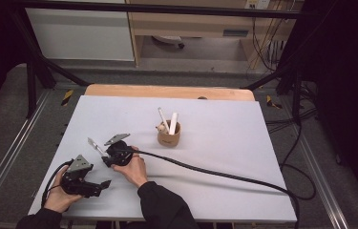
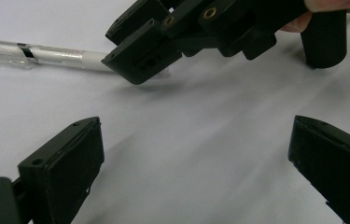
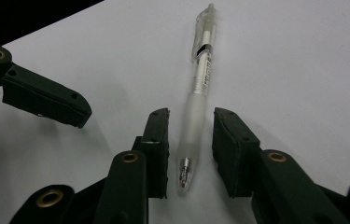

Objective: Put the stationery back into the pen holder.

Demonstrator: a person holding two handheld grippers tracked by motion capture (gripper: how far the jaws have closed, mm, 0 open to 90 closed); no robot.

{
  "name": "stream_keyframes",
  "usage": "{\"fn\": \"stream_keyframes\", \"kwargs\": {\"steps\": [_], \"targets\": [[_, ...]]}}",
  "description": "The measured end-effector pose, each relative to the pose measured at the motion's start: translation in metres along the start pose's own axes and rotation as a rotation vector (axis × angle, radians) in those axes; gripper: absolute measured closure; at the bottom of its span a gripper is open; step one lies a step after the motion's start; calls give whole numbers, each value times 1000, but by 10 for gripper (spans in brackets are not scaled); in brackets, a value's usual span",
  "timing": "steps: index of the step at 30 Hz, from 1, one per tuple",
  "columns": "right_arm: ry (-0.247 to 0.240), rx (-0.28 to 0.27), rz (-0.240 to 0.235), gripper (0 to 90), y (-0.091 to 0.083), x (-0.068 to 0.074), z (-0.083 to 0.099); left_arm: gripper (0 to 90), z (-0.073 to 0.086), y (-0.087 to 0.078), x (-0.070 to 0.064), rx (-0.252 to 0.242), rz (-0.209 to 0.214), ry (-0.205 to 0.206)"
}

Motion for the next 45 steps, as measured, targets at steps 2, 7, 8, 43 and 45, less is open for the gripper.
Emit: {"fn": "stream_keyframes", "kwargs": {"steps": [2,7,8,43,45], "targets": [[-3,-2,8,713,2,1,0,34,0,0,0,-1,0,-1],[12,-3,14,786,2,1,0,34,0,-1,1,-5,-1,-1],[14,-4,16,790,2,1,0,34,0,-1,1,-5,-2,-1],[-22,64,-44,812,-120,-40,28,53,-10,3,-11,-8,13,53],[-17,77,-55,812,-129,-44,33,57,-12,4,-13,-11,17,63]]}}
Point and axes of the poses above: each handheld gripper's, and its own axes: y roughly forward along the jaws, z roughly out of its underside, x roughly to its left, the point moved 2 cm from there along y, roughly forward along the jaws, and after that the axes turned 5 degrees about -y, right-handed, at the moved point
